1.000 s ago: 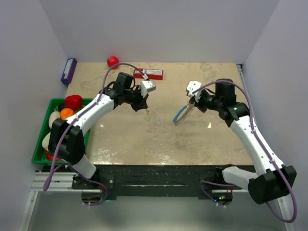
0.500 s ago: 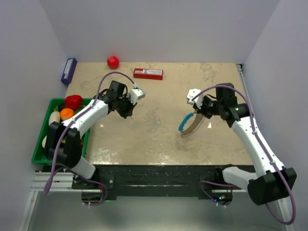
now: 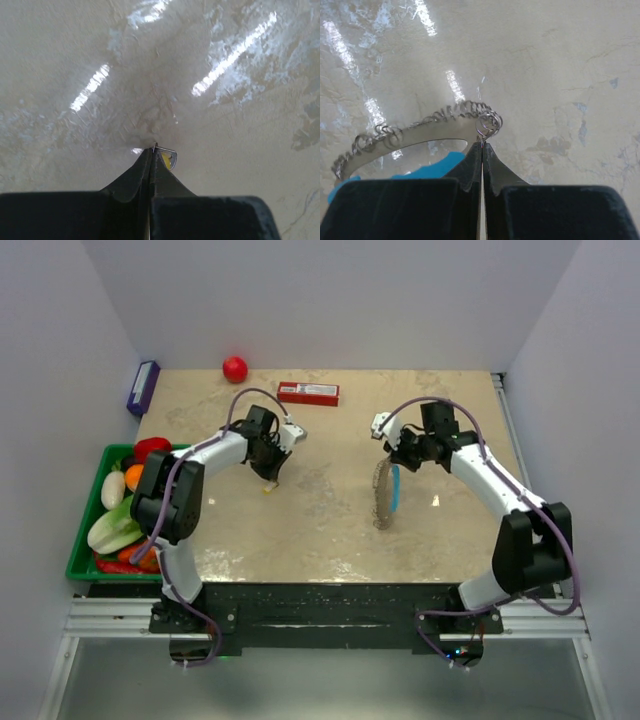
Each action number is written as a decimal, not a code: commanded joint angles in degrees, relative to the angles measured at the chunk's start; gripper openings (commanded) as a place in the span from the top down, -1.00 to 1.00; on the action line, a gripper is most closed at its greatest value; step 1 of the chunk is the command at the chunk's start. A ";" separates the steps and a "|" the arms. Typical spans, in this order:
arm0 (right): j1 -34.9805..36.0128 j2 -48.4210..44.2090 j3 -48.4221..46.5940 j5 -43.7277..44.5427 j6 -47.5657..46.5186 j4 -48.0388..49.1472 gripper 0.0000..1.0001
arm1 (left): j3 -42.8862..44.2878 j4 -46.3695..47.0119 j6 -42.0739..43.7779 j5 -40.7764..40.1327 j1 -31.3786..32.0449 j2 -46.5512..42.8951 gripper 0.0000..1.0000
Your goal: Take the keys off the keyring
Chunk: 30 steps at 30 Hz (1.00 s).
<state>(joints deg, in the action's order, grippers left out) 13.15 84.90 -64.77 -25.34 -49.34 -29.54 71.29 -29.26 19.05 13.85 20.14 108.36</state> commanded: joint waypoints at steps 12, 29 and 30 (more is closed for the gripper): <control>0.12 14.41 -5.01 -1.99 2.85 11.08 1.00 | 5.00 4.03 -2.52 -1.54 -1.24 4.14 0.70; 0.04 21.71 -6.50 1.26 2.50 11.35 0.43 | 3.60 4.21 -2.70 1.97 -1.33 0.20 -0.38; 0.04 21.71 -6.33 1.44 2.32 11.35 0.36 | 3.51 4.12 -2.79 2.06 -1.33 -0.25 -0.42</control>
<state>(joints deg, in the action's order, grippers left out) 13.15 107.33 -68.49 -24.62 -46.57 -18.79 74.83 -26.20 16.51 13.74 19.38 111.92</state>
